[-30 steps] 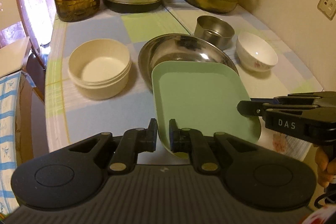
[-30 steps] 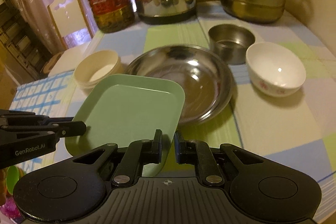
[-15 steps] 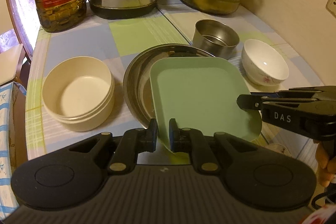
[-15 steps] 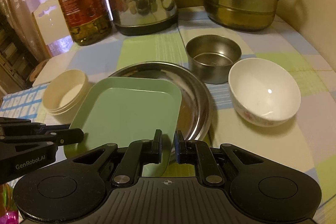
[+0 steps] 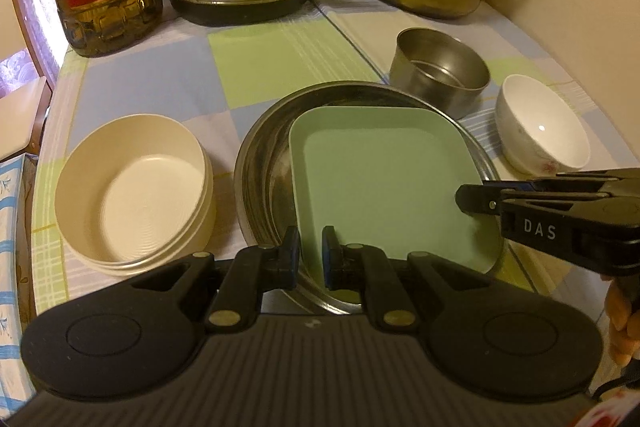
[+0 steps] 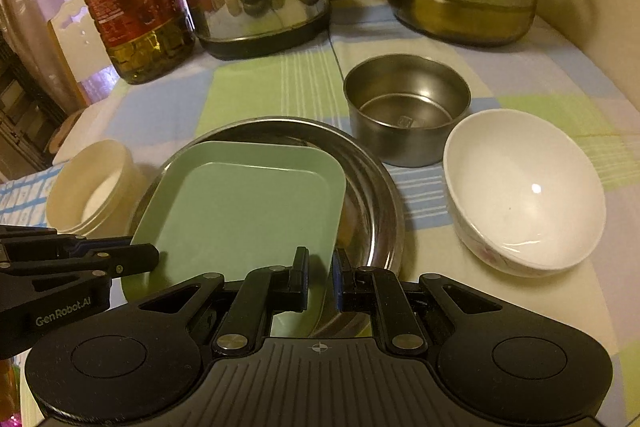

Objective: Organize plates and bowls
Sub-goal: 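Lift the green tray with both grippers and lower it into the steel plate, then open both grippers and pull back from the tray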

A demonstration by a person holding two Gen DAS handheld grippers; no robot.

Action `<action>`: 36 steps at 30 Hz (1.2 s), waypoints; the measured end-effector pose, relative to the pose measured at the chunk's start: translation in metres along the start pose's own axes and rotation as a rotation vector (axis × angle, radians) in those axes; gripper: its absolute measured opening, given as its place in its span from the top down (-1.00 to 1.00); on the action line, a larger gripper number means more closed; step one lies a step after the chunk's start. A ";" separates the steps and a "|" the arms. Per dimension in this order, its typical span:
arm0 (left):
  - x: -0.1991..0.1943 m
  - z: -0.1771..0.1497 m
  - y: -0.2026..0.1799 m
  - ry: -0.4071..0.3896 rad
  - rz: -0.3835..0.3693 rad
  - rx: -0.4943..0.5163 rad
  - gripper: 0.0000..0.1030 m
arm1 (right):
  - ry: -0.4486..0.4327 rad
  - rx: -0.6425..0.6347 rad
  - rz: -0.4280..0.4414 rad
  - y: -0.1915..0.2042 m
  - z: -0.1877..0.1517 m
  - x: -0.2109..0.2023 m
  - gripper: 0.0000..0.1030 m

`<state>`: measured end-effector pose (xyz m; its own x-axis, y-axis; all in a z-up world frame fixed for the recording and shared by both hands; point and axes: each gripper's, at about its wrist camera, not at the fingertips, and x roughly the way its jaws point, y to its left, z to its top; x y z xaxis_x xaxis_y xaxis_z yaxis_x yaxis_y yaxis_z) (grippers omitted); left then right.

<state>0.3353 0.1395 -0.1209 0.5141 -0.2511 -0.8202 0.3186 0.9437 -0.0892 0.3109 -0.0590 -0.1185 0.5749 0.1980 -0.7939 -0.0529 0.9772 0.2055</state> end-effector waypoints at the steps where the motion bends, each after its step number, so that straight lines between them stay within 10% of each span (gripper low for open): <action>1: 0.002 0.000 0.001 0.004 0.002 0.000 0.80 | 0.006 0.004 0.001 -0.001 0.000 0.003 0.76; 36: -0.013 0.005 -0.011 -0.023 0.063 -0.017 0.64 | -0.009 0.072 0.061 -0.022 0.003 -0.010 0.75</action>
<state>0.3288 0.1313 -0.1070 0.5508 -0.1961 -0.8113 0.2721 0.9611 -0.0476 0.3091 -0.0827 -0.1133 0.5796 0.2557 -0.7738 -0.0287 0.9553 0.2941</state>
